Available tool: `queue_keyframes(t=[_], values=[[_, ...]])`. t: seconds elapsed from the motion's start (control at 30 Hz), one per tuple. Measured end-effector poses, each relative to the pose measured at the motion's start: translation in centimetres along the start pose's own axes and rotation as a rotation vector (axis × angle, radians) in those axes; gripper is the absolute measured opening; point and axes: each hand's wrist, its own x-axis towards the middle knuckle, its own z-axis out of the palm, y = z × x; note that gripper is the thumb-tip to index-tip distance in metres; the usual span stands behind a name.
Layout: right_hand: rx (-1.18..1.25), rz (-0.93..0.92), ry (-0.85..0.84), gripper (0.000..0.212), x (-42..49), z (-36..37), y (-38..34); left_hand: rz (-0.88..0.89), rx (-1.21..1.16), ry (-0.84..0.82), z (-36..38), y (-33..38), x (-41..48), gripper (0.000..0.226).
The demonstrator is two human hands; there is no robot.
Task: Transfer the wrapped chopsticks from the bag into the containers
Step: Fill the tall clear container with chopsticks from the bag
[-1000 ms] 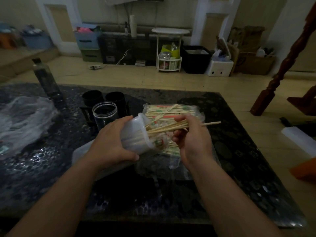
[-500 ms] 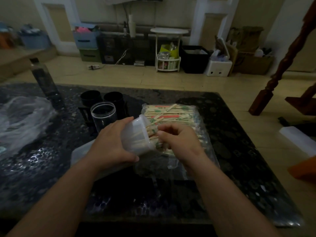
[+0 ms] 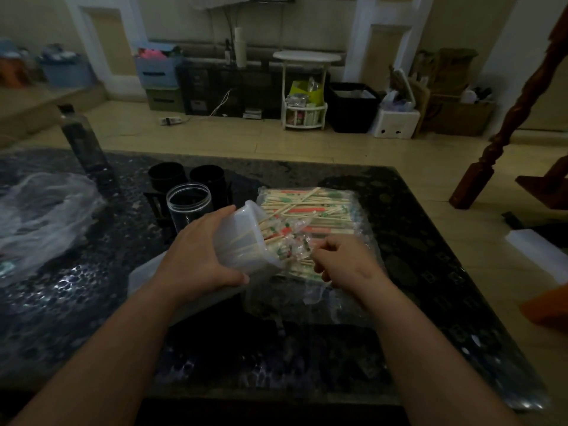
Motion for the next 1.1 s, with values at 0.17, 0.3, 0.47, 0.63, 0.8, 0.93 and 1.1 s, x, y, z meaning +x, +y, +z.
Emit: queue_keyframes(t=[0.17, 0.3, 0.47, 0.63, 0.8, 0.93, 1.1], values=[[-0.49, 0.075, -0.265, 0.018, 0.4, 1.2, 1.5, -0.023, -0.035, 0.026, -0.2, 0.0, 0.0, 0.127], [-0.535, 0.218, -0.398, 0.027, 1.1, 4.0, 4.1, -0.029, -0.047, 0.04, -0.2, -0.1, 0.0, 0.127], [0.116, 0.258, -0.257, 0.014, 0.9, 6.0, 5.3, -0.019, -0.04, 0.035, -0.2, -0.1, 0.1, 0.127], [-0.067, -0.048, 0.025, 0.038, 1.8, 6.1, 5.6, -0.023, -0.04, 0.021, -0.2, -0.3, 0.3, 0.126], [-0.567, -0.094, 0.046, 0.034, 2.0, 5.6, 6.6, -0.014, -0.045, 0.015, -0.1, -0.4, 0.5, 0.125], [-0.69, -0.11, 0.002, 0.034, 2.1, 5.9, 7.1, -0.011, -0.046, 0.018, -0.1, -0.4, 0.5, 0.124], [-0.783, -0.1, -0.05, 0.034, 2.1, 6.0, 6.7, -0.011, -0.045, 0.011, -0.1, -0.3, 0.4, 0.124]])
